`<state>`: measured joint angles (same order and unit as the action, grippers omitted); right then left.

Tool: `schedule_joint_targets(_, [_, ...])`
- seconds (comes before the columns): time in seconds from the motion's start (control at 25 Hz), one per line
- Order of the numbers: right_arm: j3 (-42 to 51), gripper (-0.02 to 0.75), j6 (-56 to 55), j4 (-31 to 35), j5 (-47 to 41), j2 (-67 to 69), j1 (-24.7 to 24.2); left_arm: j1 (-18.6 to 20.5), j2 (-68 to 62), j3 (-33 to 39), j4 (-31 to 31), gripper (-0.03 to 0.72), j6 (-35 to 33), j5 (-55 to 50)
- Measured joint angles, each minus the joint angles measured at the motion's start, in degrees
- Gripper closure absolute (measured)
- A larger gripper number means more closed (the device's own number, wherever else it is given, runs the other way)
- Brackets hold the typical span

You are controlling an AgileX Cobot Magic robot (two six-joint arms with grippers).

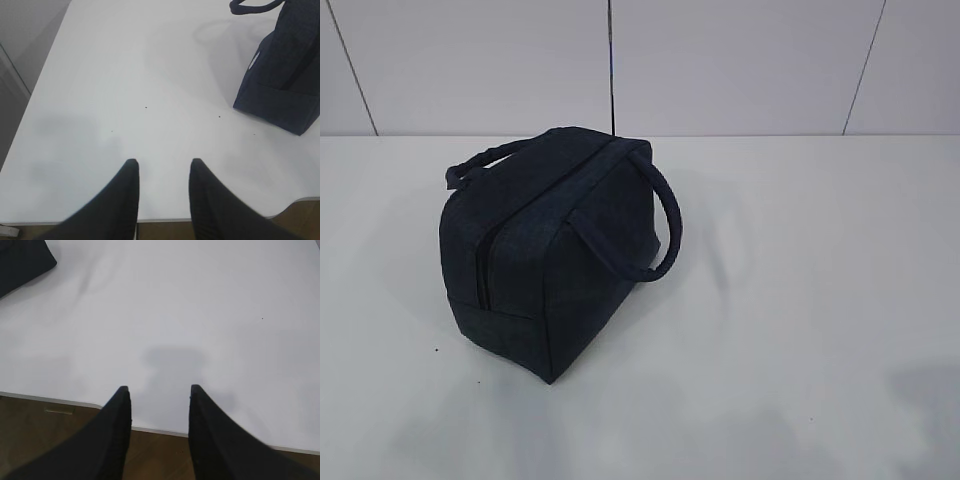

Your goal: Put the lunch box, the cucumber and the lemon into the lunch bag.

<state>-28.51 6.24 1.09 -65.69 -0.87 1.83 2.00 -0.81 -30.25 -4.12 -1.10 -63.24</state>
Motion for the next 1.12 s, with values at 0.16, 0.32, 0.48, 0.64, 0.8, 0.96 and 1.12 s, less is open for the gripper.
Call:
schedule_joint_targets(0.16, [0.0,0.425,0.0,0.0,0.0,0.0,0.0,-0.2,0.0,0.0,0.1,0.444,0.0,0.0])
schedule_joint_targets(0.32, [0.0,0.425,0.0,0.0,0.0,0.0,0.0,-1.0,0.0,0.0,0.1,0.444,0.0,0.0])
schedule_joint_targets(0.48, [0.0,0.425,0.0,0.0,0.0,0.0,0.0,-3.2,0.0,0.0,0.1,0.444,0.0,0.0])
schedule_joint_targets(0.64, [0.0,0.425,0.0,0.0,0.0,0.0,0.0,-4.4,0.0,0.0,0.2,0.444,0.0,0.0])
schedule_joint_targets(0.8, [0.0,0.425,0.0,-0.1,0.0,0.0,0.0,-4.5,0.0,0.0,0.2,0.444,0.0,0.0])
schedule_joint_targets(0.96, [0.0,0.425,0.0,-0.1,0.0,0.0,0.0,-5.1,0.0,0.0,0.2,0.444,0.0,0.0])
schedule_joint_targets(1.12, [0.0,0.425,0.0,-0.1,0.0,0.0,0.0,-6.4,0.0,0.0,0.2,0.444,0.0,0.0])
